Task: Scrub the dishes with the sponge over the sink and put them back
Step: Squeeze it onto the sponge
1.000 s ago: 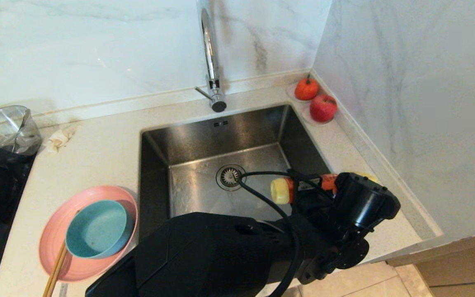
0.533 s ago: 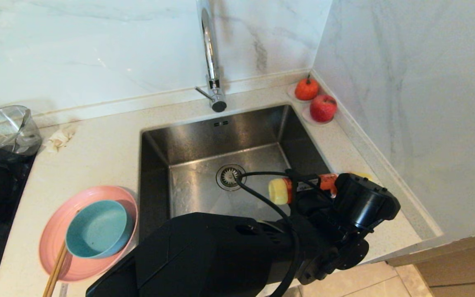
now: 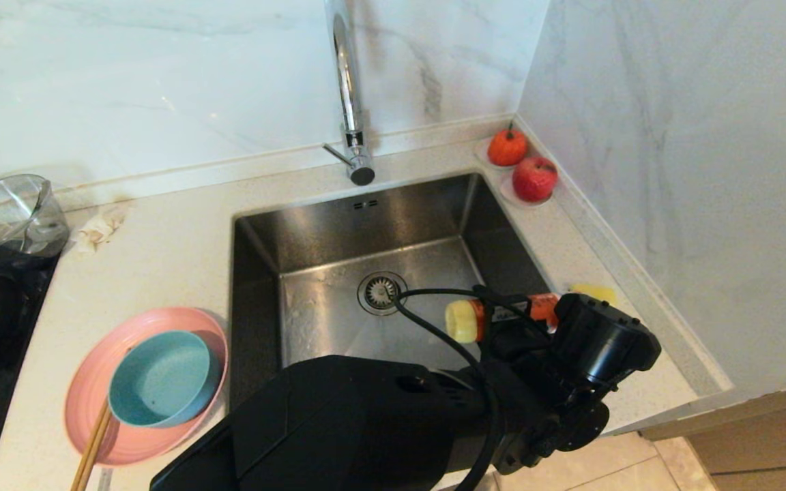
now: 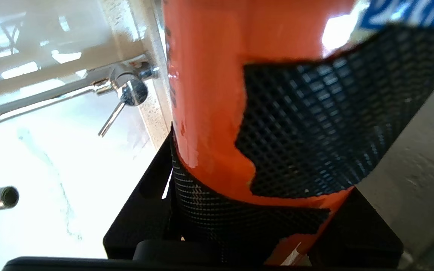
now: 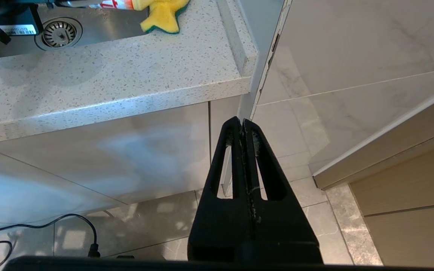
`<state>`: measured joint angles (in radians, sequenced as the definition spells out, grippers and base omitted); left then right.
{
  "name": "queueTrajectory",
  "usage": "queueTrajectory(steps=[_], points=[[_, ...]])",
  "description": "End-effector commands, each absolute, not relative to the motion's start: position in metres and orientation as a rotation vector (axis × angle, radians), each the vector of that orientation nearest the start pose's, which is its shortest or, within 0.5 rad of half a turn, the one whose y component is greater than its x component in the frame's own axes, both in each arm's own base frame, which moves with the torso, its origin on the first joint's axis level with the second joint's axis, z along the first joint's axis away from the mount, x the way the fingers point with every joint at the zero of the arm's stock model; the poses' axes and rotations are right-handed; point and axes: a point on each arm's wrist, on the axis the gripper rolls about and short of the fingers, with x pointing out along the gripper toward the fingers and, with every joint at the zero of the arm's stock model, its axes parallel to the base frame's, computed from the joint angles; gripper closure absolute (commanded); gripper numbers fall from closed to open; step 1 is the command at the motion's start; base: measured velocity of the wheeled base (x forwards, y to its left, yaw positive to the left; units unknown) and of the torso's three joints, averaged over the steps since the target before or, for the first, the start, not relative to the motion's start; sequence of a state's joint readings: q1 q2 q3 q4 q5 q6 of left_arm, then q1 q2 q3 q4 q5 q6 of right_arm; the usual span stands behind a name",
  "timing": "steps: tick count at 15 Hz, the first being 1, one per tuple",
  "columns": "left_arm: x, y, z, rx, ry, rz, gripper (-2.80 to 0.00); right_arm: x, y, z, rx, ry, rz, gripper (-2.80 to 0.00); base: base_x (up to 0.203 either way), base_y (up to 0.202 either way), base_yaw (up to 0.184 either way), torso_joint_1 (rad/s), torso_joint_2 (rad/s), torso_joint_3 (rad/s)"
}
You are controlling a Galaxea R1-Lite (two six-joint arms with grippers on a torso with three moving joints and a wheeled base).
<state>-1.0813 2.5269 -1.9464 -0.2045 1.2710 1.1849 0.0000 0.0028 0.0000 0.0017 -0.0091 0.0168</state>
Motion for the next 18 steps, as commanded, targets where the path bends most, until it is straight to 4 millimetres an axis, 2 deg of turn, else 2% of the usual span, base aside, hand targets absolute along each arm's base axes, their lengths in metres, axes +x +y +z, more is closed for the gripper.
queueTrajectory(steps=[1,5,8,10,12,16,18], points=[[0.261,-0.443,0.103,1.550,0.258,0.087,0.00,-0.023,0.000,0.075,0.017,0.005,-0.009,0.00,0.000,0.000,0.000,0.000,0.00,0.000],[0.260,-0.443,0.103,1.547,0.258,0.087,0.00,-0.023,0.000,0.075,0.017,0.005,-0.009,0.00,0.000,0.000,0.000,0.000,0.00,0.000],[0.260,-0.443,0.112,1.503,0.242,0.091,0.00,-0.023,0.000,0.075,0.017,0.005,-0.009,0.00,0.000,0.000,0.000,0.000,0.00,0.000],[0.259,-0.440,0.124,1.469,0.233,0.097,0.00,-0.023,0.000,0.075,0.017,0.005,-0.009,0.00,0.000,0.000,0.000,0.000,0.00,0.000],[0.256,-0.435,0.144,1.423,0.217,0.106,0.00,-0.023,0.000,0.075,0.017,0.005,-0.009,0.00,0.000,0.000,0.000,0.000,0.00,0.000],[0.253,-0.429,0.165,1.335,0.198,0.117,0.00,-0.023,0.000,0.075,0.017,0.005,-0.009,0.00,0.000,0.000,0.000,0.000,0.00,0.000],[0.249,-0.423,0.186,1.268,0.178,0.122,0.00,-0.023,0.000,0.075,0.017,0.004,-0.009,0.00,0.000,0.000,0.000,0.000,0.00,0.000]])
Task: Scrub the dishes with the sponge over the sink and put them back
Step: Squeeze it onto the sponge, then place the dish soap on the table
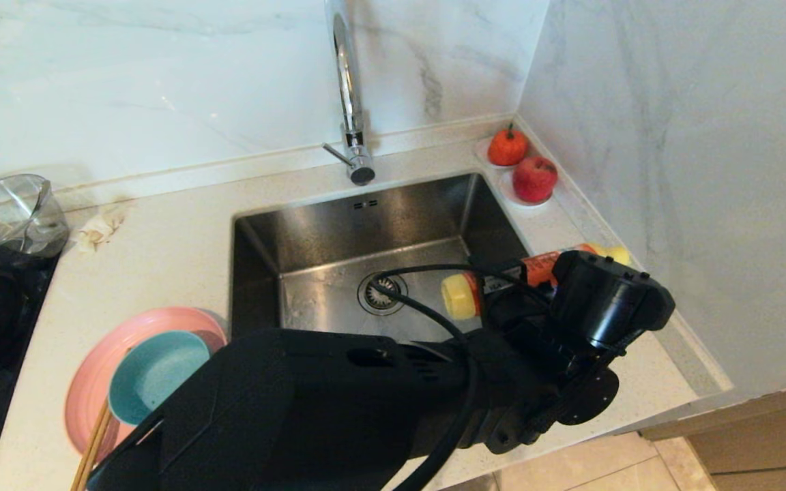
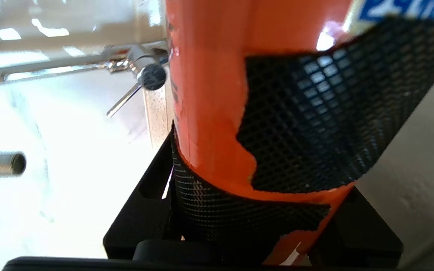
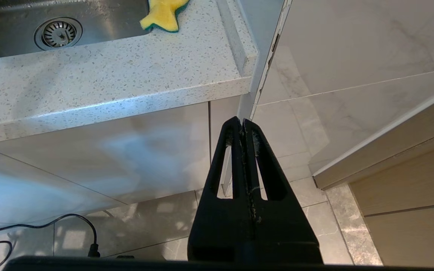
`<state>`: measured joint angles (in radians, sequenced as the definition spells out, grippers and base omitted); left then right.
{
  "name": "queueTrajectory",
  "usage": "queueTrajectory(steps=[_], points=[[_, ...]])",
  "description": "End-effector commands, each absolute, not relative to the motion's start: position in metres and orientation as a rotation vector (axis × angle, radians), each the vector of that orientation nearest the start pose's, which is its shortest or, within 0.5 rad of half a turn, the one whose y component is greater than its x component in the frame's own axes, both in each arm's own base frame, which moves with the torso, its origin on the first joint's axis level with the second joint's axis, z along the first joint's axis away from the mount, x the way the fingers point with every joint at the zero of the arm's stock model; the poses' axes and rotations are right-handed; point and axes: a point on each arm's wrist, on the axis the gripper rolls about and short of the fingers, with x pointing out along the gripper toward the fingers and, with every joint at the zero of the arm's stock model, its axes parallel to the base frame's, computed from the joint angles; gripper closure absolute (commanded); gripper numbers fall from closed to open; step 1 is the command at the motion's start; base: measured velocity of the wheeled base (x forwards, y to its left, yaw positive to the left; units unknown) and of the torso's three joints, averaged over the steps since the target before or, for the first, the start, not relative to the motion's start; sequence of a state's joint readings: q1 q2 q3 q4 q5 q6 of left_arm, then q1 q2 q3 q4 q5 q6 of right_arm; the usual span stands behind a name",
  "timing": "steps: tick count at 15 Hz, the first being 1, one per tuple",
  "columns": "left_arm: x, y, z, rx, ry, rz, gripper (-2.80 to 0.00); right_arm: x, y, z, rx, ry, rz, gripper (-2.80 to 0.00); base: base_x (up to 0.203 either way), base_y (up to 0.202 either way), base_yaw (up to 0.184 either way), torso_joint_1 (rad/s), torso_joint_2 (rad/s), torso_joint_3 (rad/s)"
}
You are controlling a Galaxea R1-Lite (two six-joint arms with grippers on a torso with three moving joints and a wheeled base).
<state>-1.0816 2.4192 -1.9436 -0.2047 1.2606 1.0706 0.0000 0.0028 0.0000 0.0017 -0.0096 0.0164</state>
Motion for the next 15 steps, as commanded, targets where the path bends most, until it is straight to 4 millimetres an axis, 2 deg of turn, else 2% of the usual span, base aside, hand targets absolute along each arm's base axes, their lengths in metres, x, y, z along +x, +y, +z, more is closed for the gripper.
queueTrajectory(steps=[1,6,10,15], points=[[0.248,-0.420,0.195,1.228,0.163,0.115,0.00,-0.023,0.000,0.075,0.017,0.005,-0.009,0.00,0.000,0.000,0.000,0.000,0.00,0.000],[0.238,-0.401,0.244,1.058,0.097,0.090,0.00,-0.023,0.000,0.075,0.017,0.005,-0.009,0.00,0.000,0.000,0.000,0.000,0.00,0.000],[0.225,-0.377,0.293,0.911,-0.002,0.012,0.00,-0.023,0.000,0.075,0.017,0.005,-0.009,0.00,0.000,0.000,0.000,0.000,0.00,0.000],[0.212,-0.353,0.335,0.721,-0.101,-0.082,0.00,-0.023,0.000,0.075,0.017,0.005,-0.009,0.00,0.000,0.000,0.000,0.000,0.00,0.000]])
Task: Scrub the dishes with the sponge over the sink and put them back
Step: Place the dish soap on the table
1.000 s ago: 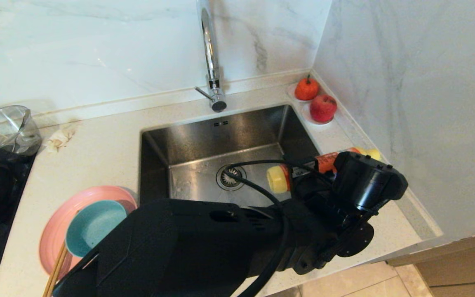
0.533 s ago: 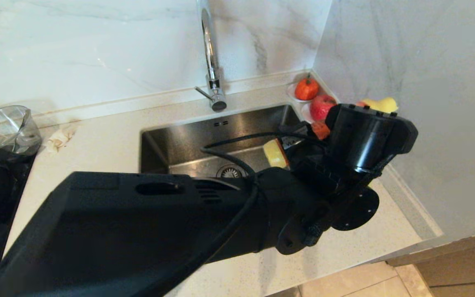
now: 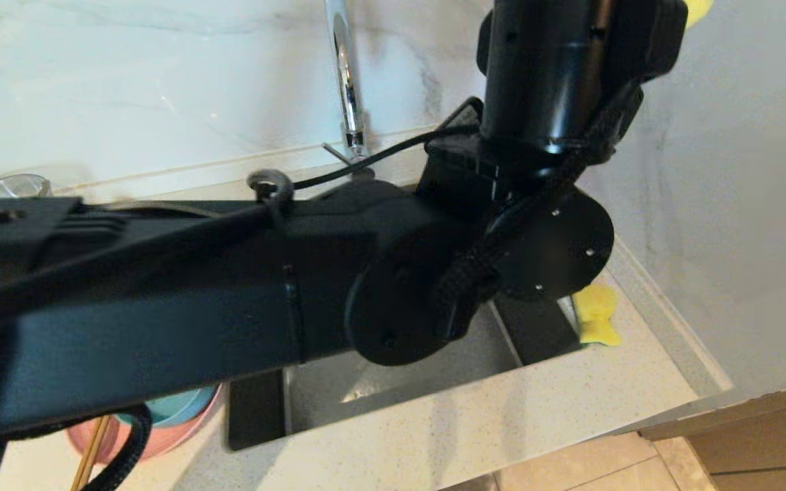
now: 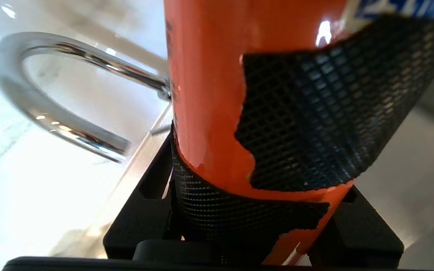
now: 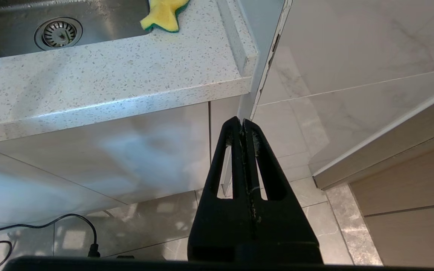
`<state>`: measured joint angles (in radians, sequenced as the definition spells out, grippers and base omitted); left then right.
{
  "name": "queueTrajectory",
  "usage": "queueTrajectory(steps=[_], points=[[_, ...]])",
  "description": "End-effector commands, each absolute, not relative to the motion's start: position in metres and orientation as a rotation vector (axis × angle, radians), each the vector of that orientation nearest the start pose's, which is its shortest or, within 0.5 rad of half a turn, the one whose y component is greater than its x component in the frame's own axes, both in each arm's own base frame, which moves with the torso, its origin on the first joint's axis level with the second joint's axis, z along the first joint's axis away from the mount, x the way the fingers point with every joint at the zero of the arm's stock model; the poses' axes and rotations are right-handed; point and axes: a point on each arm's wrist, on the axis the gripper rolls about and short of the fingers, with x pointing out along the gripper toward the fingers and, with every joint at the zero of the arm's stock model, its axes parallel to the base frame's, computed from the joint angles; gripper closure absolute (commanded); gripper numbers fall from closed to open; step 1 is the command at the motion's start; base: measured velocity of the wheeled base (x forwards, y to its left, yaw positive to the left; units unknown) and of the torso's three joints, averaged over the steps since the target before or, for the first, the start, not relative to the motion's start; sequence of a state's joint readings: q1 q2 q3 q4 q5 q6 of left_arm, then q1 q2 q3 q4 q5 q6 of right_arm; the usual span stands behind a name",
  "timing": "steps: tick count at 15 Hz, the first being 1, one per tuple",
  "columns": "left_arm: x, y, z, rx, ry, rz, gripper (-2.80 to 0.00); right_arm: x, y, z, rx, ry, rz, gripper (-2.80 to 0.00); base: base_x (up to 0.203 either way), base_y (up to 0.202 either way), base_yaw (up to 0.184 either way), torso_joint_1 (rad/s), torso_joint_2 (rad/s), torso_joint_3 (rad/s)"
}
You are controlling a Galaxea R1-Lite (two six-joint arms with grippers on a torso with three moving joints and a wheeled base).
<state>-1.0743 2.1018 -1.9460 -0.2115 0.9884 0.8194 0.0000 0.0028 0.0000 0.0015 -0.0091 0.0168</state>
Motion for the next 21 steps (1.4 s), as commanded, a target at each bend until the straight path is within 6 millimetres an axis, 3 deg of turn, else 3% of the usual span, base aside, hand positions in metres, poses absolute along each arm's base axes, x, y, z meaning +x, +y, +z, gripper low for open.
queueTrajectory(steps=[1,5,10,15,21], points=[[0.209,-0.347,0.344,0.687,-0.136,-0.126,0.00,-0.023,0.000,0.075,0.017,0.005,-0.009,0.00,0.000,0.000,0.000,0.000,0.00,0.000],[0.193,-0.317,0.382,0.526,-0.219,-0.200,0.00,-0.023,0.000,0.075,0.017,0.005,-0.009,0.00,0.000,0.000,0.000,0.000,0.00,0.000],[0.188,-0.261,0.423,0.358,-0.313,-0.299,0.00,-0.023,0.000,0.075,0.017,0.005,-0.009,0.00,0.000,0.000,0.000,0.000,0.00,0.000],[0.189,-0.189,0.449,0.234,-0.316,-0.360,0.00,-0.023,0.000,0.075,0.017,0.005,-0.009,0.00,0.000,0.000,0.000,0.000,0.00,0.000],[0.194,-0.120,0.455,0.095,-0.298,-0.258,0.00,-0.023,0.000,0.075,0.017,0.005,-0.009,0.00,0.000,0.000,0.000,0.000,0.00,0.000]])
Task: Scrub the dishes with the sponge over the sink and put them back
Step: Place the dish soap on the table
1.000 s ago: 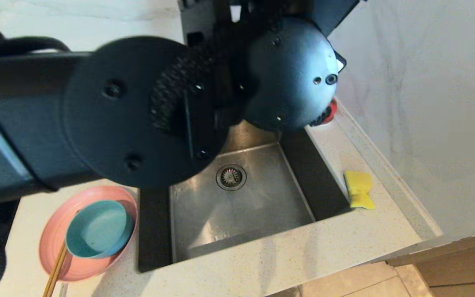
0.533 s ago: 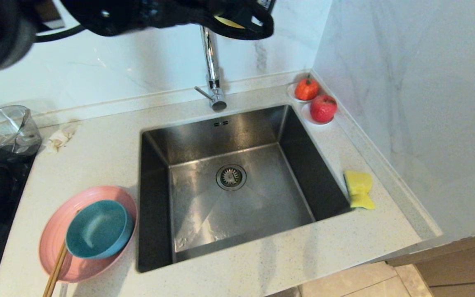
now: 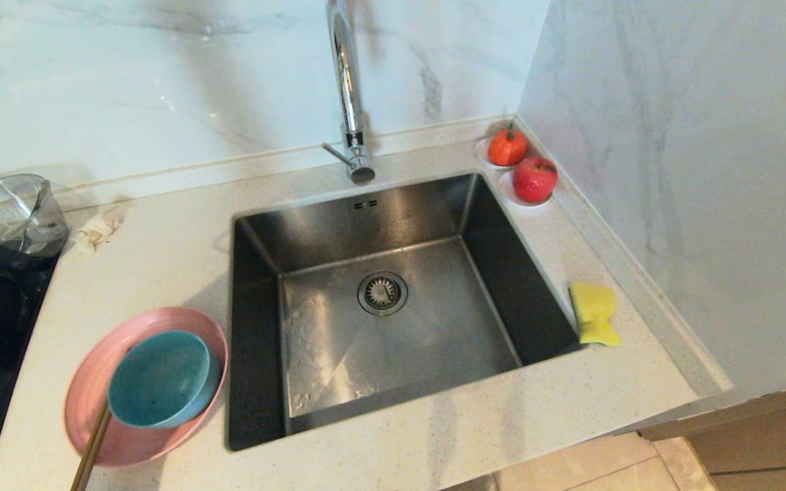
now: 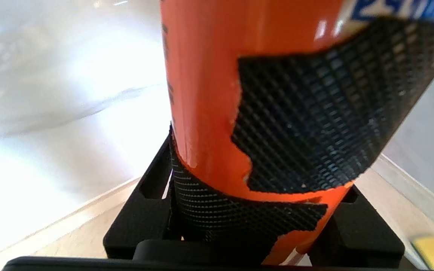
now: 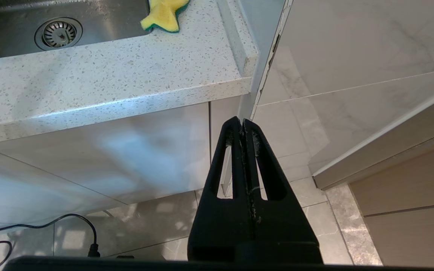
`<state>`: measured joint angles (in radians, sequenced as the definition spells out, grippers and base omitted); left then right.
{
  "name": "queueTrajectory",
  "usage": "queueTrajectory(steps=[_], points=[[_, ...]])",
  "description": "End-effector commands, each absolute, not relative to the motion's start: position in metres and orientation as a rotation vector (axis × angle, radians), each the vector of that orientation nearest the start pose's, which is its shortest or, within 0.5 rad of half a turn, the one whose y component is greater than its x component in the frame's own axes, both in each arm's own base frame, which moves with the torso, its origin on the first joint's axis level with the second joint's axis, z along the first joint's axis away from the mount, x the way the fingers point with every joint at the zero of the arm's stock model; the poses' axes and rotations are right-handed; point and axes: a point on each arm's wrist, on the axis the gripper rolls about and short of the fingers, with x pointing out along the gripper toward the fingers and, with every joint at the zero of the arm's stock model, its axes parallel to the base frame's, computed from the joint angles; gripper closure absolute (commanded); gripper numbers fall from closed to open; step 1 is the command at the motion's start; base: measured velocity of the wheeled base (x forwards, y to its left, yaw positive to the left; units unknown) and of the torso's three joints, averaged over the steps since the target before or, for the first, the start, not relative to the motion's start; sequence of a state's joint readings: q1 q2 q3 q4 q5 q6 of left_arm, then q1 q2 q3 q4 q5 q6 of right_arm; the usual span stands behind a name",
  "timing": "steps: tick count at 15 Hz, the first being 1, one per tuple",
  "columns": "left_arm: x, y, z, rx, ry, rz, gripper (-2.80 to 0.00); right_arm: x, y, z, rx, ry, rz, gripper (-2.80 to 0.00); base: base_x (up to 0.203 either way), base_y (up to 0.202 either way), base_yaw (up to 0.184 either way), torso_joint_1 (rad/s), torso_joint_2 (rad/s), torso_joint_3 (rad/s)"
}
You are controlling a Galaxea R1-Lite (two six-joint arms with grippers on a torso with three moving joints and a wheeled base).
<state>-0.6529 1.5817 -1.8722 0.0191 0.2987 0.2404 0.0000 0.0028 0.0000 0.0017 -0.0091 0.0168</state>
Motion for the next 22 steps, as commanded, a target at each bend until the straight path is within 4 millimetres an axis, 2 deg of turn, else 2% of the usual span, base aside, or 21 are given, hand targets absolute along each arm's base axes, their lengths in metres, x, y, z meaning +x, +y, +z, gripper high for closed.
queueTrajectory(steps=[1,3,6,12,13,15,17,22], points=[[0.197,-0.105,0.454,0.082,-0.293,-0.211,0.00,-0.023,0.000,0.075,0.017,0.005,-0.009,0.00,0.000,0.000,0.000,0.000,0.00,0.000],[0.202,-0.073,0.450,0.047,-0.278,-0.111,0.00,-0.023,0.000,0.075,0.017,0.005,-0.009,0.00,0.000,0.000,0.000,0.000,0.00,0.000],[0.211,-0.029,0.433,0.007,-0.232,0.055,0.00,-0.023,0.000,0.075,0.017,0.005,-0.009,0.00,0.000,0.000,0.000,0.000,0.00,0.000],[0.239,0.026,0.389,-0.023,-0.241,0.311,0.00,-0.023,0.000,0.075,0.017,0.005,-0.009,0.00,0.000,0.000,0.000,0.000,0.00,0.000],[0.243,0.030,0.382,-0.024,-0.224,0.338,0.00,-0.023,0.000,0.075,0.017,0.005,-0.009,0.00,0.000,0.000,0.000,0.000,0.00,0.000],[0.256,0.036,0.353,-0.024,-0.137,0.369,0.00,-0.023,0.000,0.075,0.017,0.005,-0.008,0.00,0.000,0.000,0.000,0.000,0.00,0.000],[0.272,0.043,0.335,-0.028,-0.150,0.414,0.00,-0.023,0.000,0.075,0.017,0.005,-0.009,0.00,0.000,0.000,0.000,0.000,0.00,0.000],[0.325,0.055,0.287,-0.050,-0.169,0.507,0.00,-0.023,0.000,0.075,0.017,0.005,-0.009,0.00,0.000,0.000,0.000,0.000,0.00,0.000]])
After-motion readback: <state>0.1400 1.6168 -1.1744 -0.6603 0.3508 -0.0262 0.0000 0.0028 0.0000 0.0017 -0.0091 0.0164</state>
